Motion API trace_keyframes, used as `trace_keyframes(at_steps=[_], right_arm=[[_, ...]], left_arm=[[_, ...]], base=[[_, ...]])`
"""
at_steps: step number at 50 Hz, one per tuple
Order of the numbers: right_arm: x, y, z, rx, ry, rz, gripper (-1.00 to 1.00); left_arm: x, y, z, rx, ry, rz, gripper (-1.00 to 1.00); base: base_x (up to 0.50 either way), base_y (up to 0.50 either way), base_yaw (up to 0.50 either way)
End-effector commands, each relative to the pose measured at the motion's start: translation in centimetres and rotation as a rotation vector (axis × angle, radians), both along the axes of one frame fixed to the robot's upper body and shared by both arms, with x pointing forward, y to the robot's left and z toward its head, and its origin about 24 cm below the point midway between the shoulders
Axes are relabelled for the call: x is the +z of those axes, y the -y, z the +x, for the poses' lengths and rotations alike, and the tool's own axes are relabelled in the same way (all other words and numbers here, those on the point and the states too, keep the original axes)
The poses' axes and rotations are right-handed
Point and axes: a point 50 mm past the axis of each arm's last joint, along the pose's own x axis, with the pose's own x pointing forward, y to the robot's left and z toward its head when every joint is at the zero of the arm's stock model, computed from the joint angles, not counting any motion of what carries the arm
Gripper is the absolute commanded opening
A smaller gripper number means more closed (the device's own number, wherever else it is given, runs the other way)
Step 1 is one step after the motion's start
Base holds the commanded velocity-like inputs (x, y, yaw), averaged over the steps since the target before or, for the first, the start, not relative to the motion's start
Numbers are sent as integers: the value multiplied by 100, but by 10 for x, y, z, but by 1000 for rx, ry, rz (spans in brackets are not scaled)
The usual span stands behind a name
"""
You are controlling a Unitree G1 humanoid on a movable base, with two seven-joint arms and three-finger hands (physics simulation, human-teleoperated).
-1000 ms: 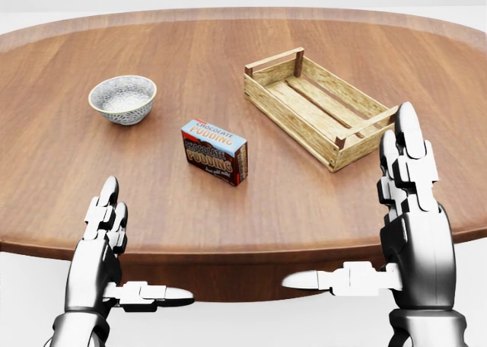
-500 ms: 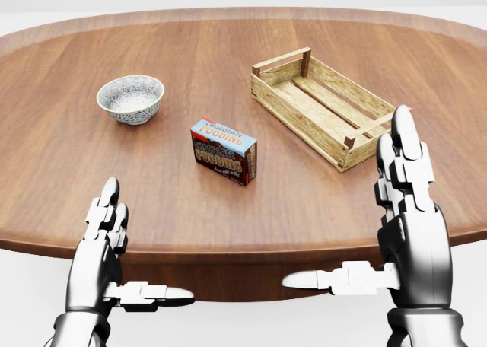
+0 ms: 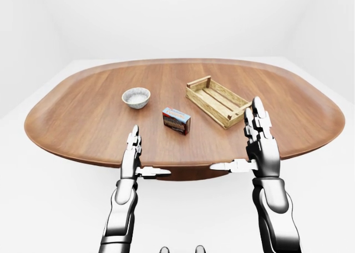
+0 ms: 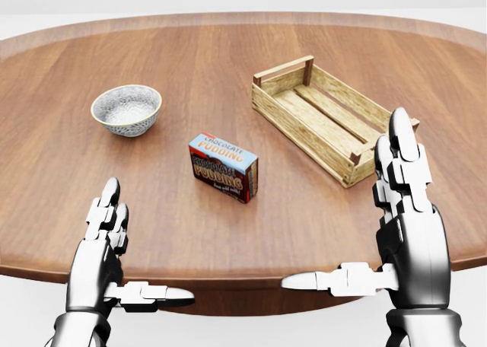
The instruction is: Pick up the chocolate pudding and put it in the tray.
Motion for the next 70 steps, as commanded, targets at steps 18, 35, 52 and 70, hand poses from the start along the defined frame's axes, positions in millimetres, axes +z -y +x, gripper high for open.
trace_keyframes(at_steps=[18, 35, 52, 70], right_arm=[[-2, 0, 0, 3, -1, -3, 100], [-1, -1, 0, 1, -2, -3, 100], [-2, -1, 1, 5, -4, -5, 100], [-2, -1, 1, 8, -6, -7, 100]], left_arm=[[1, 0, 0, 1, 7, 10, 100], [0, 0, 1, -2, 3, 10, 100], [0, 0, 1, 1, 2, 6, 100], [0, 0, 2, 1, 1, 7, 100]], base=[[21, 0, 0], [21, 0, 0], [21, 0, 0], [21, 0, 0]])
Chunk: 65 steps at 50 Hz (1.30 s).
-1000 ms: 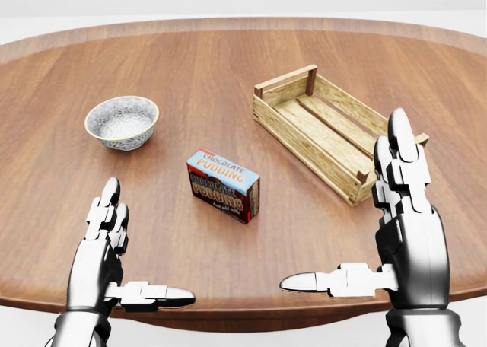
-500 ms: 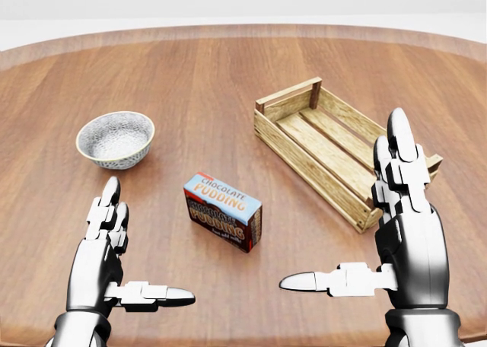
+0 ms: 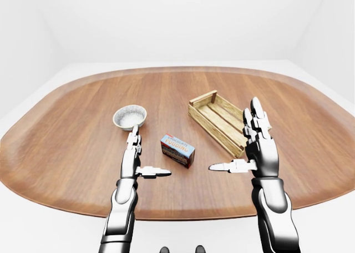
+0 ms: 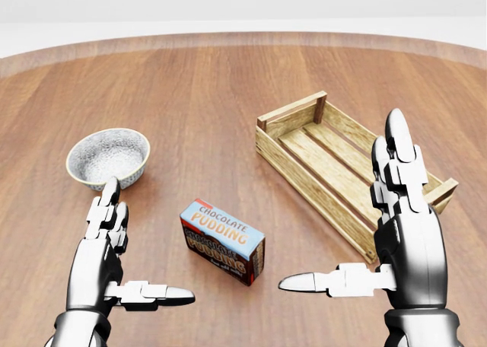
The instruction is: Pick up the chocolate pudding and put it in the tray.
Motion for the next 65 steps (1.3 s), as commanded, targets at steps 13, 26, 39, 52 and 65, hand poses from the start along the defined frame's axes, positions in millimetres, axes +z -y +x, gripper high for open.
trace_keyframes(at_steps=[13, 26, 39, 52, 65], right_arm=[[-2, 0, 0, 1, -3, -2, 100], [0, 0, 0, 1, -7, -2, 100], [-4, 0, 3, 2, -15, -4, 100], [-4, -1, 2, 16, -15, 8, 100], [-6, -1, 2, 21, -19, 8, 100]], left_arm=[[-1, 0, 0, 1, -3, 1, 100], [-1, 0, 0, 4, -7, -2, 100], [-1, 0, 1, 5, -9, -2, 100], [-1, 0, 1, 3, -4, 0, 100], [-5, 3, 2, 17, 0, 72, 100]], base=[[21, 0, 0], [21, 0, 0], [18, 0, 0], [1, 0, 0], [0, 0, 0]])
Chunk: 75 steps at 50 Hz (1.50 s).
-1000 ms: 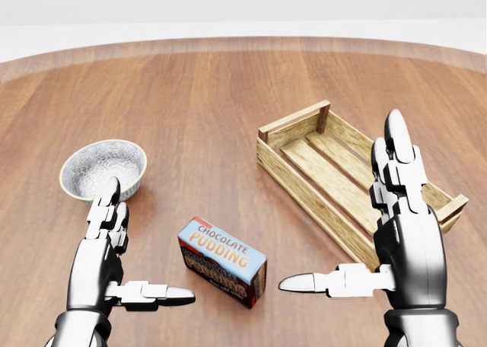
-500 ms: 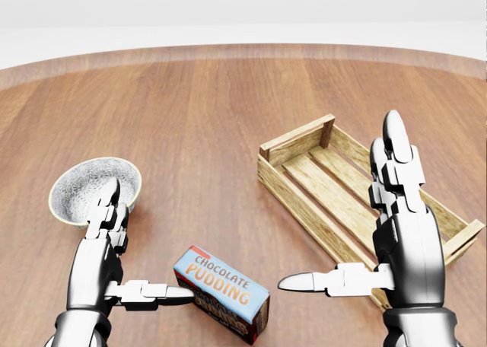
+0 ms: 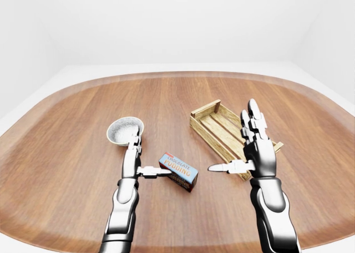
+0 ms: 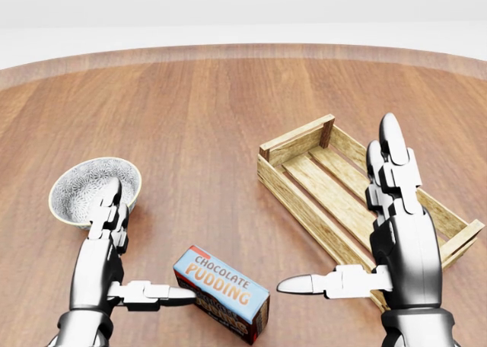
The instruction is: Pick up the chocolate pudding and put it in the tray.
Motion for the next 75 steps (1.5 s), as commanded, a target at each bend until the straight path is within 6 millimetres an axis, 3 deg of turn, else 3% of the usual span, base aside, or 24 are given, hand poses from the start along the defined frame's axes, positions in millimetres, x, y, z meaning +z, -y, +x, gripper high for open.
trace_keyframes(at_steps=[1, 4, 8, 9, 14, 15, 17, 19, 20, 22, 23, 25, 28, 29, 32, 37, 38, 44, 47, 53, 64, 65, 75], right_arm=[[0, 0, 0, 4, -2, 2, 100], [-10, -1, -1, 7, -8, 2, 100], [-2, -1, -2, 17, 6, 1, 100], [-13, -1, -2, 15, -21, 3, 100], [-4, -2, -4, 29, -1, -1, 100], [-19, -3, -3, 28, -48, 1, 100], [-10, -6, -6, 42, -13, 0, 100], [-14, -10, -8, 51, -28, -4, 100], [-35, -11, -6, 47, -121, -8, 100], [-26, -14, -8, 57, -82, -13, 100], [-41, -14, -7, 52, -145, -12, 100], [-28, -16, -10, 62, -91, -17, 100], [-31, -17, -10, 65, -103, -21, 100], [-48, -18, -9, 59, -178, -28, 100], [-39, -21, -13, 76, -138, -33, 100], [-42, -23, -14, 82, -152, -37, 100], [-56, -23, -13, 77, -210, -41, 100], [-46, -24, -16, 90, -169, -45, 100], [-54, -25, -15, 89, -206, -47, 100], [-50, -29, -19, 103, -188, -51, 100], [-66, -38, -22, 127, -258, -70, 100], [-75, -39, -22, 125, -294, -74, 100], [-79, -46, -24, 144, -307, -83, 100]], left_arm=[[1, 2, -1, 2, 13, 23, 100], [2, 2, -2, 1, 13, 25, 100], [1, 2, -2, 3, 10, 29, 100], [1, 2, -1, 4, 10, 30, 100], [0, 1, -1, 7, 9, 31, 100], [-1, 1, -1, 8, 10, 32, 100], [-1, 1, -1, 7, 9, 32, 100], [0, 1, -1, 7, 10, 32, 100], [0, 1, -1, 7, 9, 32, 100], [0, 2, -1, 6, 9, 32, 100], [0, 2, -1, 6, 8, 32, 100], [0, 2, -1, 6, 8, 32, 100], [-1, 1, -1, 5, 8, 32, 100], [-1, 1, -1, 6, 7, 31, 100], [-1, 1, -1, 5, 7, 30, 100], [-2, 1, -1, 4, 5, 31, 100], [-2, 2, -1, 4, 5, 31, 100], [-2, 2, -1, 4, 2, 32, 100], [-1, 2, 0, 5, 0, 31, 100], [-1, 1, 0, 7, -3, 30, 100], [-1, 1, 0, 8, -5, 29, 100], [-2, 1, 0, 8, -5, 29, 100], [-2, 1, 0, 5, -4, 30, 100]], base=[[0, 0, 0], [0, 0, 0], [0, 0, 0], [0, 0, 0], [0, 0, 0], [0, 0, 0], [0, 0, 0], [0, 0, 0], [0, 0, 0], [0, 0, 0], [0, 0, 0], [0, 0, 0], [0, 0, 0], [0, 0, 0], [0, 0, 0], [0, 0, 0], [0, 0, 0], [0, 0, 0], [0, 0, 0], [0, 0, 0], [0, 0, 0], [0, 0, 0], [0, 0, 0]])
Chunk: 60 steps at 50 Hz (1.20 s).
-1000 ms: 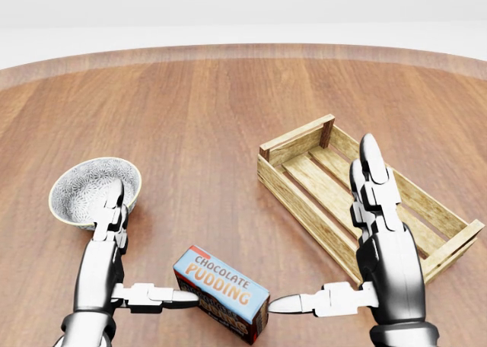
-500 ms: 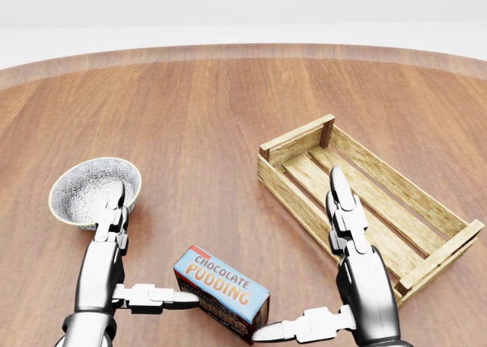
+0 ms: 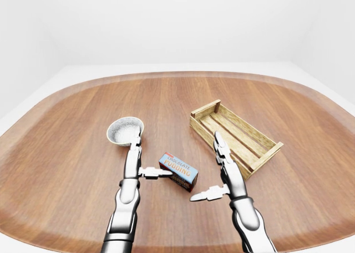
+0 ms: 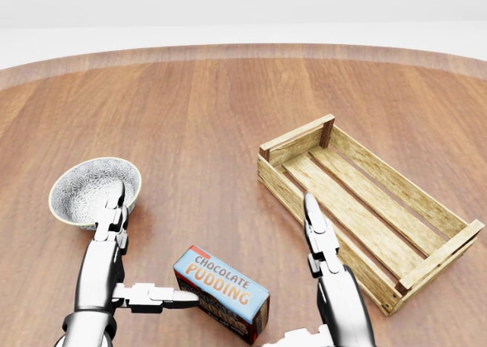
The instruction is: Pick up the chocolate pudding and put it in the tray.
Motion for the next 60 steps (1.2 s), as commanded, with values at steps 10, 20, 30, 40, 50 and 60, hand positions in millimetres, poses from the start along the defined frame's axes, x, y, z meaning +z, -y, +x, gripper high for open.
trace_keyframes(at_steps=[10, 20, 30, 40, 50, 60], right_arm=[[-22, -14, -2, 25, -81, -32, 100], [-30, -18, 5, 29, -115, -29, 100], [-30, -25, 10, 43, -108, -27, 100], [-38, -25, 13, 39, -141, -44, 100], [-52, -26, 16, 32, -195, -72, 100], [-67, -22, 20, 11, -256, -97, 100]], left_arm=[[3, -2, 0, -13, -1, -56, 100], [2, -2, 0, -13, -2, -54, 100], [1, -2, 0, -12, -4, -53, 100], [2, -2, 0, -11, -5, -53, 100], [1, -2, 1, -9, -7, -54, 100], [0, -2, 2, -9, -8, -54, 100]], base=[[0, 0, 0], [0, 0, 0], [0, 0, 0], [0, 0, 0], [0, 0, 0], [0, 0, 0]])
